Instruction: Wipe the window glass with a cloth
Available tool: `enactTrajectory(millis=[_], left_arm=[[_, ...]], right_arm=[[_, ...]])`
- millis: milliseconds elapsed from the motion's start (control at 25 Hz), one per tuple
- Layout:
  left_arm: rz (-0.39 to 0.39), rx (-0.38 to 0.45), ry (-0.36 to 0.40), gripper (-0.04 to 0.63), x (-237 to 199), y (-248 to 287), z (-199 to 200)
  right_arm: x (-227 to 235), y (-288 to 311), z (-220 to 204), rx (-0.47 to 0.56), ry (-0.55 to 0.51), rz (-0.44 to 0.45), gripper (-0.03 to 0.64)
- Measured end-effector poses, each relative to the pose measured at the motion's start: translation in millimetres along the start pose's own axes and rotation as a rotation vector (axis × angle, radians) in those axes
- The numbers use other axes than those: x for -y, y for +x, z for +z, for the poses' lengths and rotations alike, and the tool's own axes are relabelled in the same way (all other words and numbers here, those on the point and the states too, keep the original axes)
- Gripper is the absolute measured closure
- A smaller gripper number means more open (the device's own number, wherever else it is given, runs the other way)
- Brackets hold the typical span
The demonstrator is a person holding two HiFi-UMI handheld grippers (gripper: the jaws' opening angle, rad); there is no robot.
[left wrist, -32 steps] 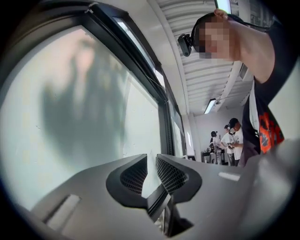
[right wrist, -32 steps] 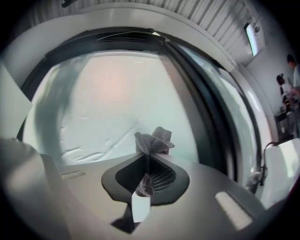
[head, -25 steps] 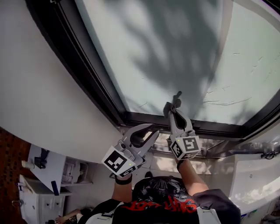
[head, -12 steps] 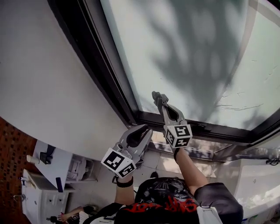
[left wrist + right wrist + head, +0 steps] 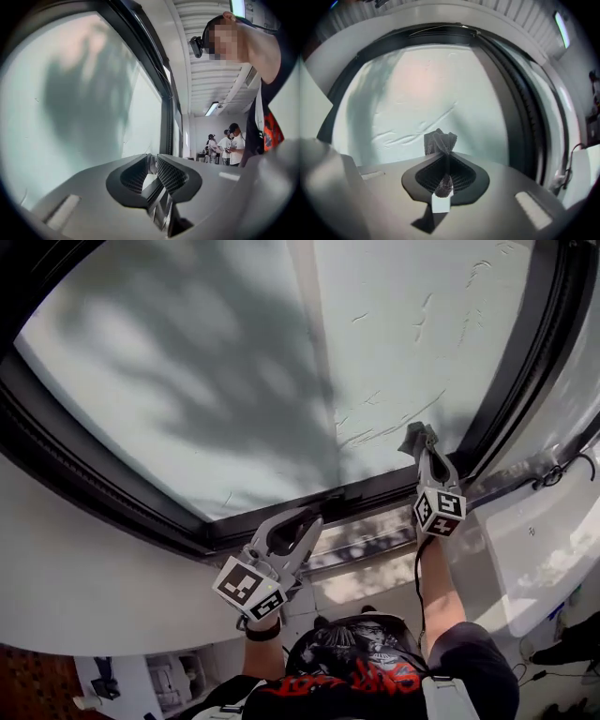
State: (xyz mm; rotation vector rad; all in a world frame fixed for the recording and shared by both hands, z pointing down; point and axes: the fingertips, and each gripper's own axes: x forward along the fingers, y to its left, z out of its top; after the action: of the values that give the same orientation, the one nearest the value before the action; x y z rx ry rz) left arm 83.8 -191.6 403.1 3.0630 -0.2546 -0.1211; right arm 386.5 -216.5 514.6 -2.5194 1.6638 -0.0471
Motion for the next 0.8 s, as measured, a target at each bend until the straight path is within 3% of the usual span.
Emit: enactTrajectory(millis=[120,200,320,480,680,800], left_arm=[[-0.036,-0.011,0.005,0.545,14.7,14.6,0.9],[-0.027,-0.016,0.005,0.545,16.9,16.7,0.0],[0.002,-0.028,0.014,0.545,16.9,11.8,-3.1],[0.076,-0.014,0.038,0.541,1.0,-14.3,4.5],[0.285,-0.011,0.102,0.541,-21.1,-89.3,16.5],[0.362,-0.005,0.111,0.541,-25.7,-126.7,20.7]], right_arm=[[98.9,-2.1,15.2,0.002,-0.031,-0.206,0.591],[136.7,-4.5,26.8,0.009,-0.004,-0.293,0.591],[116.1,1.1,31.8,0.024,0.047,-0.238,0.591],[-26.7,2.0,21.3,0.062,0.065,0.057,0.591],[-332.7,-41.4,-21.2,-0.028,0.086,0.731,0.591],[-451.8,-86.1,-43.5,-0.102,0.077,0.982,0.591]])
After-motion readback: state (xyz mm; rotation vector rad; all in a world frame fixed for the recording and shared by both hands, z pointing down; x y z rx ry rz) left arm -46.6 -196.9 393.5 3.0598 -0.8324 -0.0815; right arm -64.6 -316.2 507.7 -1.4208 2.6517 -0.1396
